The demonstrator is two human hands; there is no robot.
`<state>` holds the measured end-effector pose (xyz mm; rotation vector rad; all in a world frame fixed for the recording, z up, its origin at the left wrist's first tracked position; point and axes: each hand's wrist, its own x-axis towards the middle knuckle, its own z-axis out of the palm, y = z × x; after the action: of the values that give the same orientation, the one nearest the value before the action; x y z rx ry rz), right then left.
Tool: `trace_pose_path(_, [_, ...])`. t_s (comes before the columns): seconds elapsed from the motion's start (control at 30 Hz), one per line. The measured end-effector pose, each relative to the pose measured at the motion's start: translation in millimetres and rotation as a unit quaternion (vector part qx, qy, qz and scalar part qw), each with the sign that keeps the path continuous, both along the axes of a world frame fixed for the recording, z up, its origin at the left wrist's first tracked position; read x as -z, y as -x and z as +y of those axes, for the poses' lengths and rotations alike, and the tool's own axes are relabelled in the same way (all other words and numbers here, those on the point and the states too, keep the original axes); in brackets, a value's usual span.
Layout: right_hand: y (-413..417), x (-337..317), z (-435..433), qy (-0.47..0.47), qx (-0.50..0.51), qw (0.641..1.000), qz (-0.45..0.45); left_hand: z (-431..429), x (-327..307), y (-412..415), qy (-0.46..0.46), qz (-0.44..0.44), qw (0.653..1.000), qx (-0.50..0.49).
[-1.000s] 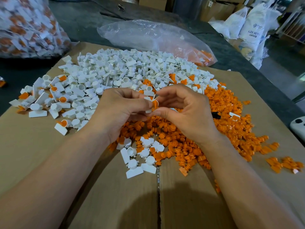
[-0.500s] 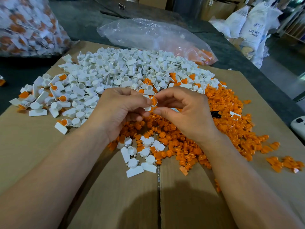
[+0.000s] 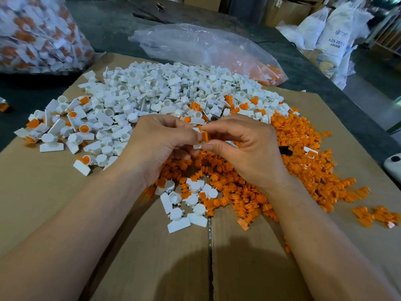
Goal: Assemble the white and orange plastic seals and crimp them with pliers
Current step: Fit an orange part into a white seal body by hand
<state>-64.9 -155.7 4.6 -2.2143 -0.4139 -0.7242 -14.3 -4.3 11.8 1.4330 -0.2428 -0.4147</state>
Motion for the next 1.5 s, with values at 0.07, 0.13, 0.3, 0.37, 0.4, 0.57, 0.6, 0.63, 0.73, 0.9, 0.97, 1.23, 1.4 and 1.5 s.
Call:
trace_pose_path(0.07, [-0.4, -0.3, -0.7, 0.004, -0.002, 1.000, -0.003, -0.2, 0.1, -0.1, -0.002, 0.000, 1.000, 0.001])
trace_pose_path(0.13, [-0.5, -0.4, -0.8, 0.008, -0.004, 1.000, -0.007, -0.3, 0.3, 0.0, -0.005, -0.001, 1.000, 0.002])
trace_pose_path(0.3, [-0.5, -0.6, -1.7, 0.019, -0.007, 1.000, -0.018, -0.7, 0.5, 0.6, -0.011, -0.008, 1.000, 0.000])
trace_pose_path(0.37, [-0.4, -0.8, -2.2, 0.026, -0.009, 0.999, -0.018, -1.1, 0.2, 1.2, -0.012, -0.010, 1.000, 0.000])
trace_pose_path(0.4, [-0.4, -0.7, -2.1, 0.029, -0.009, 0.999, -0.018, -1.1, 0.0, 1.5, -0.012, -0.010, 1.000, -0.001])
trace_pose_path(0.57, [-0.8, -0.6, -2.3, 0.041, -0.006, 0.999, -0.023, -1.0, -0.5, 2.1, -0.015, -0.015, 1.000, -0.002])
trace_pose_path(0.6, [-0.7, -0.4, -2.2, 0.038, -0.005, 0.999, -0.022, -1.0, -0.6, 2.1, -0.014, -0.016, 1.000, -0.002])
trace_pose_path(0.63, [-0.4, -0.1, -2.0, 0.032, -0.003, 0.999, -0.018, -1.0, -0.6, 2.0, -0.013, -0.017, 1.000, -0.004])
trace_pose_path(0.73, [0.6, 0.8, -0.7, -0.001, 0.004, 1.000, 0.003, -0.8, -1.4, 2.5, -0.008, -0.024, 1.000, -0.011])
trace_pose_path(0.9, [1.3, -1.4, -1.7, -0.032, 0.016, 0.999, 0.019, -0.8, -2.5, 3.1, 0.006, -0.030, 0.999, -0.013])
trace_pose_path(0.97, [1.5, -2.2, -1.8, -0.035, 0.019, 0.999, 0.018, -0.9, -2.7, 3.3, 0.007, -0.031, 0.999, -0.014])
trace_pose_path(1.23, [1.8, -4.0, -0.7, -0.024, 0.016, 0.999, 0.032, -0.6, -2.8, 2.5, 0.010, -0.033, 0.999, -0.014])
trace_pose_path(1.4, [1.8, -3.7, 0.4, -0.019, 0.024, 0.999, 0.022, -0.6, -1.5, 2.4, 0.011, -0.035, 0.999, -0.010])
trace_pose_path(1.5, [1.6, -3.6, 0.3, -0.012, 0.028, 0.999, 0.024, -1.0, -1.3, 2.5, 0.011, -0.035, 0.999, -0.007])
